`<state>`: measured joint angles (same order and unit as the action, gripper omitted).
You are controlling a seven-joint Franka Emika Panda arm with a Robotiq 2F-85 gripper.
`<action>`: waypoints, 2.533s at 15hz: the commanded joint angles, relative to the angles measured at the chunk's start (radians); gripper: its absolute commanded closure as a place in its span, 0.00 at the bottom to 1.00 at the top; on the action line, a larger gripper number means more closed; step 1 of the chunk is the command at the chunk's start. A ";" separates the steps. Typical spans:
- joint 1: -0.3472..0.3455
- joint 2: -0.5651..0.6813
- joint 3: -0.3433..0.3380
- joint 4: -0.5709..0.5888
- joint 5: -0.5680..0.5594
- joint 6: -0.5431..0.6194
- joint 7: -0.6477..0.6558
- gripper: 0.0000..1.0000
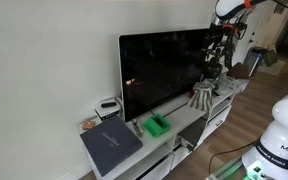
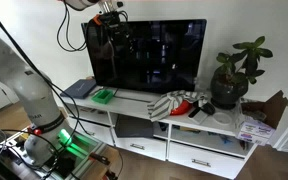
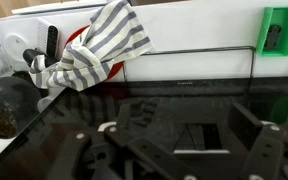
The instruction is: Pick up the green lunch box and move it to the left of the tv stand
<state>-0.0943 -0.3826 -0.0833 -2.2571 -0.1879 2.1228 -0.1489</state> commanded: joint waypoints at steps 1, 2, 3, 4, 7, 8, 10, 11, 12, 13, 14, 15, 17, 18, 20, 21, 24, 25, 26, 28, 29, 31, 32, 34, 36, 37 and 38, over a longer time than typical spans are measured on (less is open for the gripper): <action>0.004 0.000 -0.003 0.002 -0.001 -0.002 0.001 0.00; 0.004 0.000 -0.003 0.002 -0.001 -0.002 0.001 0.00; 0.004 0.000 -0.003 0.002 -0.001 -0.002 0.001 0.00; 0.004 0.000 -0.003 0.002 -0.001 -0.002 0.001 0.00; 0.004 0.000 -0.003 0.002 -0.001 -0.002 0.001 0.00; 0.004 0.000 -0.003 0.002 -0.001 -0.002 0.001 0.00; 0.004 0.000 -0.003 0.002 -0.001 -0.002 0.001 0.00; 0.004 0.000 -0.003 0.002 -0.001 -0.002 0.001 0.00; 0.004 0.000 -0.003 0.002 -0.001 -0.002 0.001 0.00; 0.013 0.010 0.005 -0.007 -0.003 0.002 -0.003 0.00; 0.028 0.021 0.015 -0.030 0.004 0.012 -0.008 0.00; 0.037 0.032 0.026 -0.055 -0.004 0.027 0.000 0.00; 0.064 0.058 0.041 -0.109 0.012 0.043 -0.003 0.00; 0.075 0.070 0.052 -0.138 0.014 0.052 0.009 0.00; 0.097 0.111 0.064 -0.185 0.027 0.120 0.020 0.00; 0.105 0.135 0.073 -0.205 0.029 0.167 0.036 0.00; 0.134 0.219 0.101 -0.245 0.063 0.321 0.093 0.00; 0.141 0.246 0.113 -0.255 0.074 0.368 0.118 0.00; 0.149 0.279 0.131 -0.264 0.078 0.404 0.163 0.00; 0.162 0.345 0.165 -0.275 0.059 0.483 0.263 0.00; 0.169 0.375 0.177 -0.278 0.048 0.518 0.307 0.00; 0.190 0.434 0.200 -0.280 0.005 0.579 0.417 0.00; 0.206 0.465 0.205 -0.279 -0.027 0.614 0.475 0.00; 0.214 0.446 0.193 -0.280 -0.004 0.584 0.424 0.00; 0.238 0.484 0.190 -0.277 -0.036 0.608 0.480 0.00; 0.241 0.491 0.190 -0.276 -0.037 0.612 0.485 0.00; 0.241 0.492 0.189 -0.275 -0.037 0.613 0.485 0.00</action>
<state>0.1306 0.1108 0.1210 -2.5327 -0.2324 2.7376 0.3432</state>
